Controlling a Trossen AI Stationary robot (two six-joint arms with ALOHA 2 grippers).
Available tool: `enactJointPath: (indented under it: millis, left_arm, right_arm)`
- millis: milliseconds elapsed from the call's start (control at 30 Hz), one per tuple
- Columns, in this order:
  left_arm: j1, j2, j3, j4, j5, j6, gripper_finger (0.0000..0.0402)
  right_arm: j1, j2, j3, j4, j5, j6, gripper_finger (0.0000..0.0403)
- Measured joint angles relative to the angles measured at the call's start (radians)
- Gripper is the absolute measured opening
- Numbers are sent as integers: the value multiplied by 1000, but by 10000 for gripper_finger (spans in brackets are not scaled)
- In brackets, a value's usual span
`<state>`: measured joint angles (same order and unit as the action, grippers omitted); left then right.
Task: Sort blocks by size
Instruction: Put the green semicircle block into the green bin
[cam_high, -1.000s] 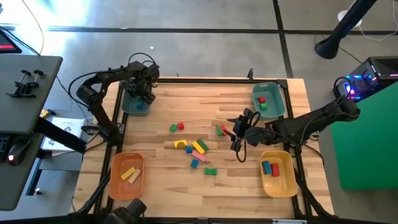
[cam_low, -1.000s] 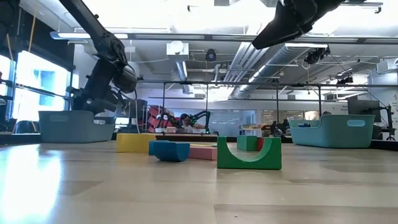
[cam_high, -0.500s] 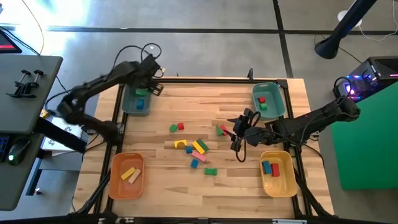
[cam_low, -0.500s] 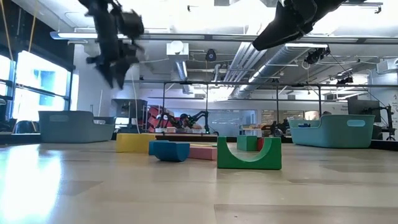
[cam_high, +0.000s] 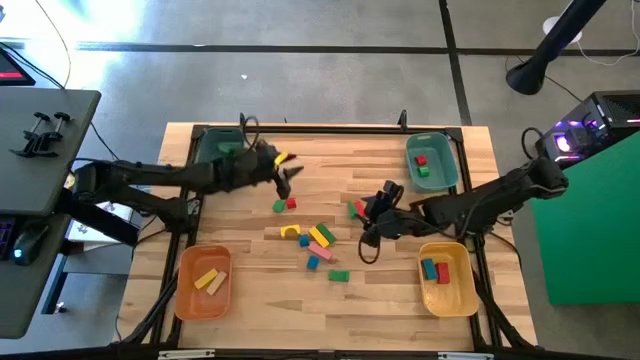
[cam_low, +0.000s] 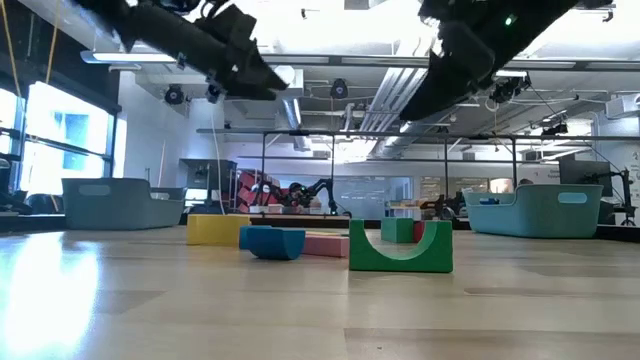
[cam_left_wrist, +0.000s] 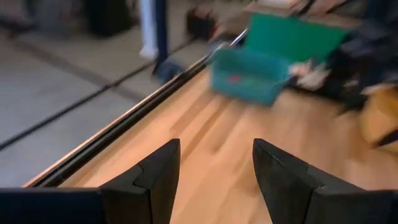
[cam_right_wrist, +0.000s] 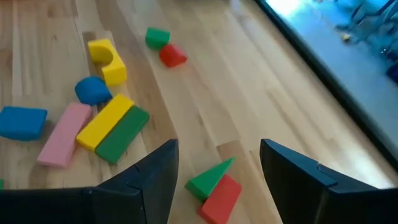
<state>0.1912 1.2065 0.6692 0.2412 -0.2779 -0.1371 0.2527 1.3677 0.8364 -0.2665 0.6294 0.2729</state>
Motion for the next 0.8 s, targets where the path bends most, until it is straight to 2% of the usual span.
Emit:
enactJointPath:
  millis: [167,233,333,467,533,700,800]
  left_arm:
    - [-95,71,-108,349,0,61,188]
    - [-116,103,-121,423,0,78,188]
    - [-138,142,-122,462,-1,82,188]
    - [-143,191,-122,468,-1,83,188]
    - [-140,212,-122,467,-3,97,188]
    - [-145,223,-122,357,3,174,188]
    - [-163,185,-123,207,-32,79,188]
  right_arm:
    - [-53,52,0,22,-63,-4,222]
    - [-82,70,0,66,-67,-53,222]
    - [-132,100,0,171,-140,-110,222]
    - [-204,159,0,333,-343,-191,222]
    - [-232,205,0,417,-412,-229,222]
    - [-274,330,0,564,-459,-253,222]
    - [-284,385,0,599,-458,-226,222]
